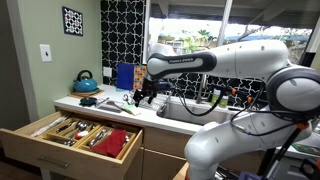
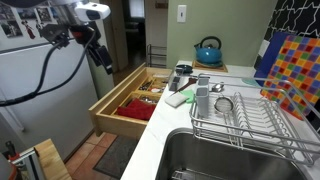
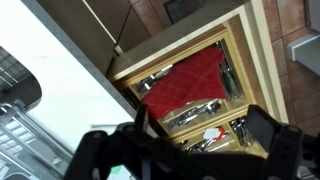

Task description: Pick up the white sponge and put it in the right utensil drying holder in the dishes drying rack

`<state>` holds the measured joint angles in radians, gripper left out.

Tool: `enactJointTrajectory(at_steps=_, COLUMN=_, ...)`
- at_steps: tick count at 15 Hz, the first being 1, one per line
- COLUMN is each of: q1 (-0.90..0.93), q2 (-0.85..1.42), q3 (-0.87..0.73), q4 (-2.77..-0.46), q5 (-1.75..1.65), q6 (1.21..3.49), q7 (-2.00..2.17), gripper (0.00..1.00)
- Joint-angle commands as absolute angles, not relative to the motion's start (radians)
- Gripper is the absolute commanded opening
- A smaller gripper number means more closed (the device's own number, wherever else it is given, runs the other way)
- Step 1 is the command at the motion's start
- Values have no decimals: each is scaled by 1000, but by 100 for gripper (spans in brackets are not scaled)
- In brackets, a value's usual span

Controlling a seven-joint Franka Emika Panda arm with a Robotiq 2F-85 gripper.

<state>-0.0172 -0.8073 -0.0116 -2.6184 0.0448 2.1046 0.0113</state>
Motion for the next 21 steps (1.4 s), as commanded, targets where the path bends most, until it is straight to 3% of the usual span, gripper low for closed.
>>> enactJointTrajectory(at_steps=1, q1=-6, q2=-552, q3=-50, q4=-2519, q5=65, q6=2246, q7=-23, gripper=100)
enactJointTrajectory(at_steps=3, q1=-2, q2=-437, q3=-64, q4=-2463, q5=91, q6=2305, q7=-21, gripper=100)
enactJointTrajectory(at_steps=4, q1=-17, q2=-566, q3=-41, q4=-2540, q5=64, q6=2273, q7=-4, gripper=100)
enactJointTrajectory(at_steps=10, q1=-27, q2=-506, q3=-43, q4=-2496, q5=53, q6=2252, q7=-4, gripper=100)
enactJointTrajectory(at_steps=21, q1=-100, q2=-21, q3=-146, q4=-2147, q5=119, q6=2278, q7=-100, gripper=100)
